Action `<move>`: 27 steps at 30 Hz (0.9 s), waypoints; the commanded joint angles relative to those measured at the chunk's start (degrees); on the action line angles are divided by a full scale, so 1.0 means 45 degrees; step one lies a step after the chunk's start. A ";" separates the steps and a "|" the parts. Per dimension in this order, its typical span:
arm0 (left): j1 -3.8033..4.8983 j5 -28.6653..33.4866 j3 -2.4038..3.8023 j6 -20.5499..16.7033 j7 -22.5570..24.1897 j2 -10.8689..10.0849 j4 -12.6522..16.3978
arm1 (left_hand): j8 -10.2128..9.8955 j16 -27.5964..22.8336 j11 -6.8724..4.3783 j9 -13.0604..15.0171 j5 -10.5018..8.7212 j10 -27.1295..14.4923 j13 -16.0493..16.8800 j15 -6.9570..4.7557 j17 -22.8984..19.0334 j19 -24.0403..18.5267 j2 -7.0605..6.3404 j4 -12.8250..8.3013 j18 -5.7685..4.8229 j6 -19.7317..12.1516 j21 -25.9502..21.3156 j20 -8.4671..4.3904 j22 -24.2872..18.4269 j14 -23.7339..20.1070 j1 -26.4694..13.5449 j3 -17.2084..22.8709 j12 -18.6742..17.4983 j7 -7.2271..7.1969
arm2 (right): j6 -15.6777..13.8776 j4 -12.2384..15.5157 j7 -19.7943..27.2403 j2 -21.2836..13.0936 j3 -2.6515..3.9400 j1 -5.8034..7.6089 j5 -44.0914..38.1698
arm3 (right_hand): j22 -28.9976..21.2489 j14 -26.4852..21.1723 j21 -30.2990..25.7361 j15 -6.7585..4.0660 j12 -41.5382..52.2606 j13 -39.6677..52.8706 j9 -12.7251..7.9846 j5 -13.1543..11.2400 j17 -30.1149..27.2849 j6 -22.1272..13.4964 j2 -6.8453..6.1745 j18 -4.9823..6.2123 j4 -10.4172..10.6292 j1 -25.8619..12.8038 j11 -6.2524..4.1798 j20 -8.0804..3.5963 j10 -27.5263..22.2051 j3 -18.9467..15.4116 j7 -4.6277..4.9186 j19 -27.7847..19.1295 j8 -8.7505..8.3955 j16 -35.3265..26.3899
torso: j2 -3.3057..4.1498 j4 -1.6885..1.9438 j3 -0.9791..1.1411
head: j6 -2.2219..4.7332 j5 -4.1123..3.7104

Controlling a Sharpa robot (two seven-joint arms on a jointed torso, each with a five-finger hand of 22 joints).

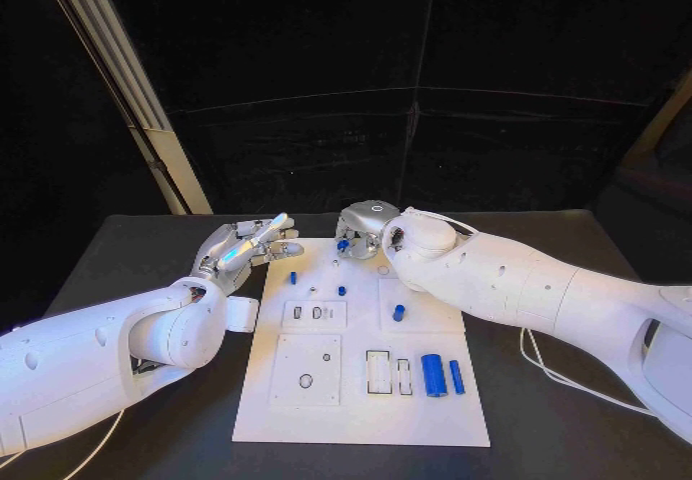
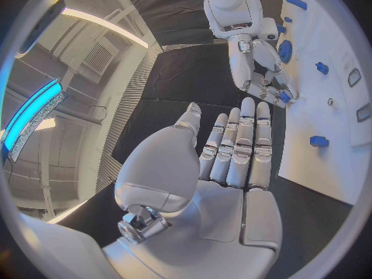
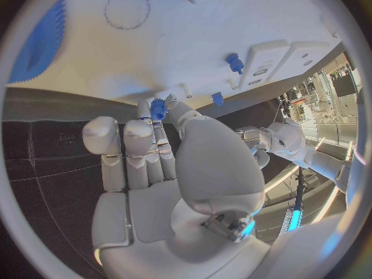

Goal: Assemble the parts on the task board

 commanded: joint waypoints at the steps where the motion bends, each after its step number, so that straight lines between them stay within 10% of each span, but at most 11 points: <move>1: 0.0027 -0.0070 0.0010 0.0090 0.0006 0.0005 0.0015 | -0.0073 -0.0044 0.0026 -0.0013 0.0002 -0.0088 -0.0011 0.0105 0.0011 0.0061 0.0068 -0.0056 0.0191 -0.0032 -0.0079 0.0008 -0.0019 0.0011 0.0091 -0.0017 -0.0056 0.0078 | -0.0207 0.0033 -0.0027 0.0018 0.0001 0.0028 -0.0021 | 0.0009 -0.0025 0.0007 -0.0087 0.0040 0.0020 0.0003 0.0016 0.0000 -0.0108 -0.0098 -0.0027 0.0014 0.0028 -0.0019 -0.0073 0.0123 -0.0064 -0.0010 0.0012 -0.0033 -0.0004 | -0.0004 0.0002 -0.0001 | -0.0004 -0.0006; 27: 0.0033 -0.0070 0.0010 0.0086 -0.0010 -0.0008 0.0013 | -0.0081 -0.0049 0.0028 -0.0012 0.0002 -0.0093 -0.0011 0.0106 0.0014 0.0062 0.0069 -0.0065 0.0191 -0.0036 -0.0084 0.0009 -0.0020 0.0011 0.0095 -0.0021 -0.0064 0.0080 | -0.0269 0.0046 -0.0245 0.0027 0.0001 0.0028 -0.0021 | 0.0031 -0.0024 0.0014 -0.0137 0.0038 0.0055 -0.0007 0.0016 -0.0009 -0.0340 -0.0244 -0.0031 0.0117 -0.0068 -0.0075 -0.0119 0.0268 -0.0246 -0.0028 0.0020 -0.0047 -0.0015 | -0.0012 0.0004 -0.0004 | -0.0029 -0.0017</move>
